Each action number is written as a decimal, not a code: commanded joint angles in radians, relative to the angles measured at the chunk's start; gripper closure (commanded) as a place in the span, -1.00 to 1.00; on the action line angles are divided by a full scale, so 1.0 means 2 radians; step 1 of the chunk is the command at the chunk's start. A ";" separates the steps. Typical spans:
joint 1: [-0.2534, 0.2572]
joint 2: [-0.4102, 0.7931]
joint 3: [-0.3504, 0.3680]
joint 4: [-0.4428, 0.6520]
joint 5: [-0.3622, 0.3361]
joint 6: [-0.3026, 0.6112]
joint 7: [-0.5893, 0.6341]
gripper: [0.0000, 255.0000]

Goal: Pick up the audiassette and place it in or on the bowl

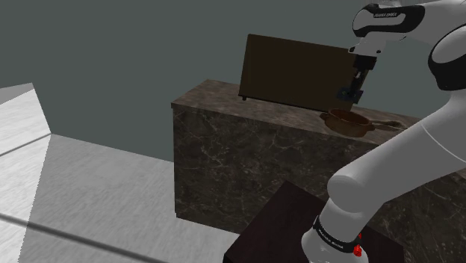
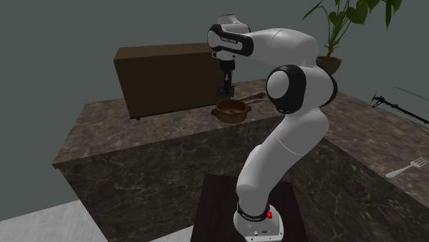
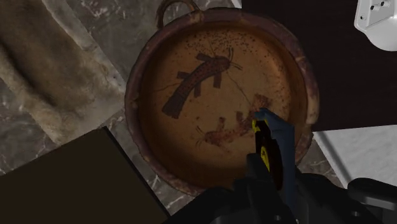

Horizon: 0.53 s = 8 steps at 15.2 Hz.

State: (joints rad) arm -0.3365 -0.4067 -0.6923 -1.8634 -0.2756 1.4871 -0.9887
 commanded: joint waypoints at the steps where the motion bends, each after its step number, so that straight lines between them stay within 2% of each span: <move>1: -0.005 0.003 -0.018 0.011 -0.005 -0.004 -0.025 1.00; 8: -0.012 -0.008 -0.028 -0.035 -0.016 0.034 -0.028 1.00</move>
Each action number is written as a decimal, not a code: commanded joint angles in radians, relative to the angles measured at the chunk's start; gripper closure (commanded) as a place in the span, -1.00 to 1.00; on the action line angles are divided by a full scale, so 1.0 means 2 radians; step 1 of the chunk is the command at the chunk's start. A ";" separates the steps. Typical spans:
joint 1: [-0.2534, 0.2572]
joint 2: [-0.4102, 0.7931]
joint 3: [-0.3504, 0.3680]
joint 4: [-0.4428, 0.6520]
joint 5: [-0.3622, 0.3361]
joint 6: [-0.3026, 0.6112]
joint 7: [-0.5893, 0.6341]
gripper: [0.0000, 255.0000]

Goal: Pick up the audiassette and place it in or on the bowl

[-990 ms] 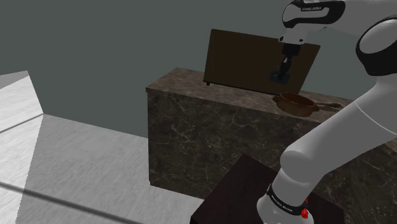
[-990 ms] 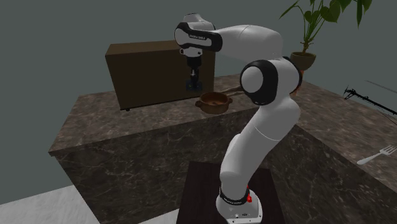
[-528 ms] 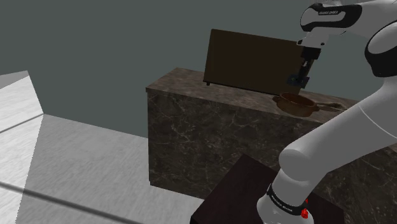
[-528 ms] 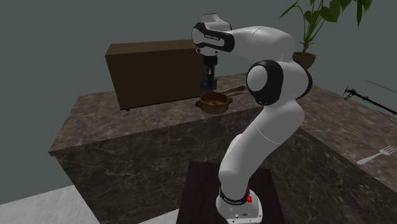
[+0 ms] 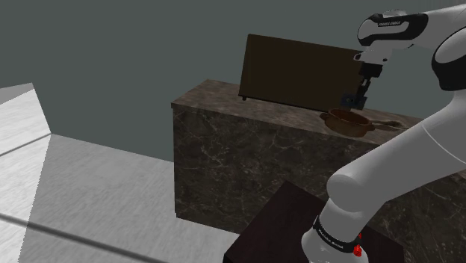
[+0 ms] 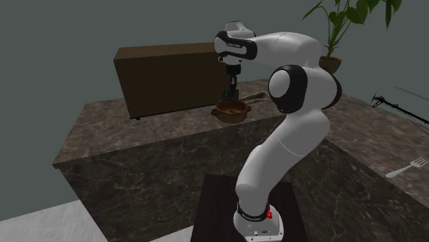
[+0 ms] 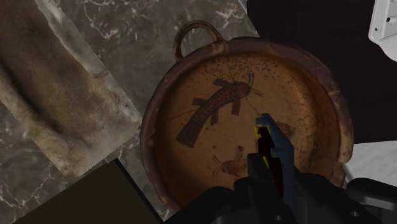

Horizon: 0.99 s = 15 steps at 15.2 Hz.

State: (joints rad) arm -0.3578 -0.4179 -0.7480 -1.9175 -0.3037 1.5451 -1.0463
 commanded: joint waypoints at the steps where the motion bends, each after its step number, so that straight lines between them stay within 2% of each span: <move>1: -0.002 -0.004 -0.001 -0.015 -0.003 0.012 0.002 1.00; 7: -0.005 -0.010 -0.007 -0.061 -0.010 0.053 0.007 1.00; 15: -0.005 -0.010 -0.007 -0.061 -0.010 0.053 0.007 1.00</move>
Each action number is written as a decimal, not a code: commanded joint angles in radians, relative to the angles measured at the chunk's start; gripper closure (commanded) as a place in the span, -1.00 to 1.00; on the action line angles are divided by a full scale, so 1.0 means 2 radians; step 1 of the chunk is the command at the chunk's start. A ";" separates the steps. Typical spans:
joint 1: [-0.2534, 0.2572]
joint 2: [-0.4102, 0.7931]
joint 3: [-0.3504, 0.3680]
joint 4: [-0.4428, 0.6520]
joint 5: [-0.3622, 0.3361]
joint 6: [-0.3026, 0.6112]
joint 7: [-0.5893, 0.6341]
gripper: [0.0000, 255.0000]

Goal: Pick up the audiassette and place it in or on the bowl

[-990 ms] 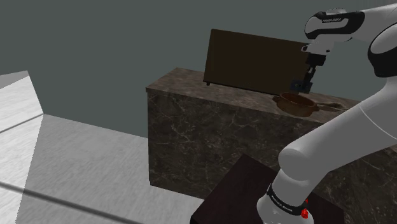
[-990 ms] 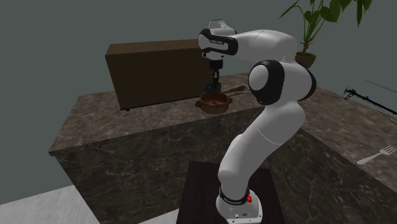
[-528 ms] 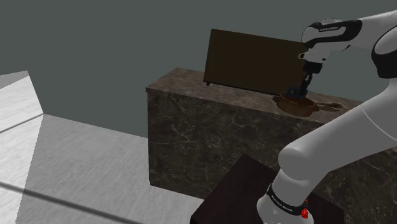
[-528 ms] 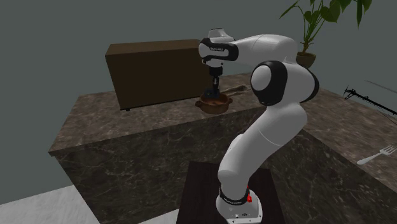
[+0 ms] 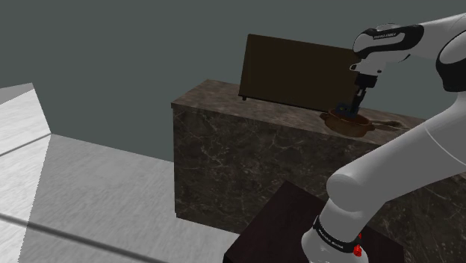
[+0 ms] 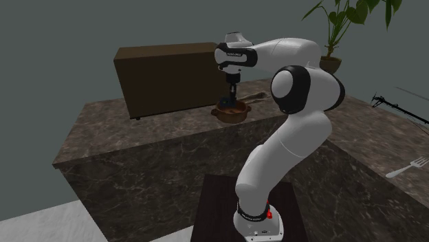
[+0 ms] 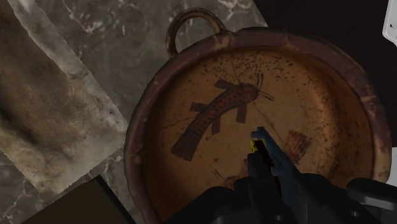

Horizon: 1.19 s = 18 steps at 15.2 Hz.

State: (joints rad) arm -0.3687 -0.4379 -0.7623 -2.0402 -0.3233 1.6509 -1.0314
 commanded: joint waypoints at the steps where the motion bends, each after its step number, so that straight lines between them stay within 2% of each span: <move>1: 0.000 0.000 0.000 0.000 0.000 0.000 0.000 -1.00; 6: 0.000 0.000 0.000 0.000 0.000 0.000 0.000 -1.00; 10: 0.008 0.016 0.006 0.073 0.013 -0.060 -0.009 -1.00; 18: 0.008 0.016 0.006 0.073 0.013 -0.060 -0.009 -1.00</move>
